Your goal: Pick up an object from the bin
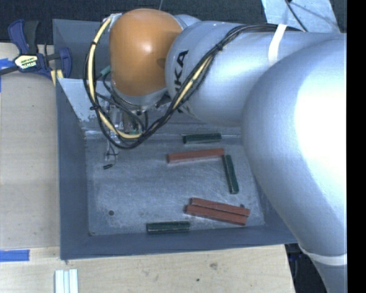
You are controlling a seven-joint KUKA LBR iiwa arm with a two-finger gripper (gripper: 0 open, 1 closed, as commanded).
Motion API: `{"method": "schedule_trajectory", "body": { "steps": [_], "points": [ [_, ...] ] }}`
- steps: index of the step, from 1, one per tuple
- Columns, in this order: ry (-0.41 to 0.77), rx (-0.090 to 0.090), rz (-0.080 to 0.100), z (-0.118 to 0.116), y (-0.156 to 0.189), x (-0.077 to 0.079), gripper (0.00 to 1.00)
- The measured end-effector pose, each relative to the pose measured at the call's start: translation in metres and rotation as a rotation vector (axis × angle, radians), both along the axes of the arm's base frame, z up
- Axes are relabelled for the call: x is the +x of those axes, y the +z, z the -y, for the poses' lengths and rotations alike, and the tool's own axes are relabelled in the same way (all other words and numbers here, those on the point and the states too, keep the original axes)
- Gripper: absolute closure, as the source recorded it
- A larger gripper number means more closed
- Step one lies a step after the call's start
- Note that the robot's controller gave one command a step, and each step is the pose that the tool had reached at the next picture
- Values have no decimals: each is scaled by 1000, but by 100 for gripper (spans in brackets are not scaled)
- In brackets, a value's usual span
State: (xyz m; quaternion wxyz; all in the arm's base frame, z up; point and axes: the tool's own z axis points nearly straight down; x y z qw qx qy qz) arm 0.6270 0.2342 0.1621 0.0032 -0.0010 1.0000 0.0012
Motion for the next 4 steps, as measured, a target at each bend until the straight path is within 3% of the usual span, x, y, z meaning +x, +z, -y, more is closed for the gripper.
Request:
{"method": "schedule_trajectory", "body": {
  "steps": [1, 2, 4],
  "points": [
    [-47, -1, -5, 11, -17, -23, 0],
    [-5, -2, -5, 93, -29, -15, 0],
    [-96, 0, -4, 115, -37, -17, 0]
  ]
}}
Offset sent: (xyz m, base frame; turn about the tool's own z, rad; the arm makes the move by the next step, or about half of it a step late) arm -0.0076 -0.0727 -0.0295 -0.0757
